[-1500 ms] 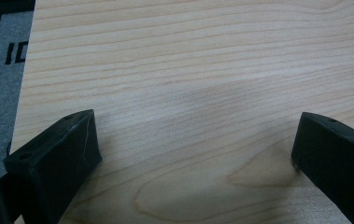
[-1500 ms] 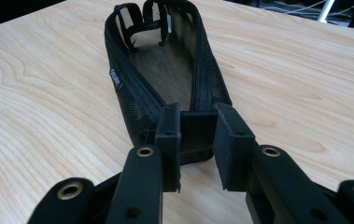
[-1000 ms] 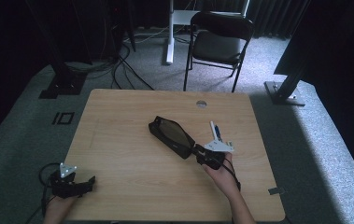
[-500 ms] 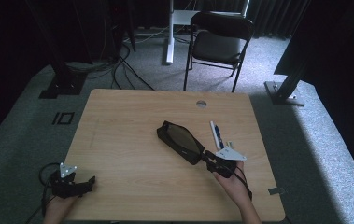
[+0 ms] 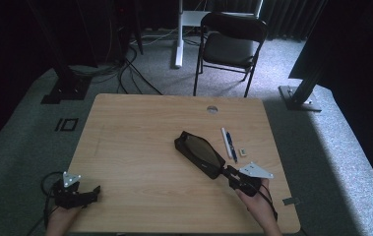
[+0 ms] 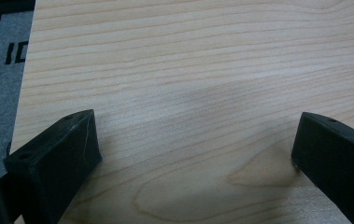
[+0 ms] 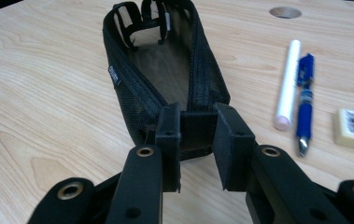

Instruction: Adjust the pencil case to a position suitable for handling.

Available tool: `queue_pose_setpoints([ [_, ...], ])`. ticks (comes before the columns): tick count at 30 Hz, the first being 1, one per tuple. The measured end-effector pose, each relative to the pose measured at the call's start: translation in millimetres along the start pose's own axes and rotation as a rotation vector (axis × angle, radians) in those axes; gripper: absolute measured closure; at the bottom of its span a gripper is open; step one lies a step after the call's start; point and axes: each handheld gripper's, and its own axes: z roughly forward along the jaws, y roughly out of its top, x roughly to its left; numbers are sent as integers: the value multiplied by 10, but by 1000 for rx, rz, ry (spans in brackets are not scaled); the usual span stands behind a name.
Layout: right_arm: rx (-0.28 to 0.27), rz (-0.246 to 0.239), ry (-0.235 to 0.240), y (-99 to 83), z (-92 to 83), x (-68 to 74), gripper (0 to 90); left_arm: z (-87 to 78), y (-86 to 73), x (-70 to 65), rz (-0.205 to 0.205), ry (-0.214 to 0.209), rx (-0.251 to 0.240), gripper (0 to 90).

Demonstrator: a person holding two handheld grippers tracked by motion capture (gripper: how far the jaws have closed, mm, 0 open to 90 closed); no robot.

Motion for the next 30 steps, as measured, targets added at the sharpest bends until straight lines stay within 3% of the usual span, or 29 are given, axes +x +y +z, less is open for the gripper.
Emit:
queue_pose_setpoints([
  [10,-4,14,-25,-92,-185,-85,731,0,0,0,0,0,0,12],
  [23,6,10,-49,-220,-423,-77,731,0,0,0,0,0,0,12],
  [30,3,16,-54,-224,-450,-87,712,0,0,0,0,0,0,12],
])
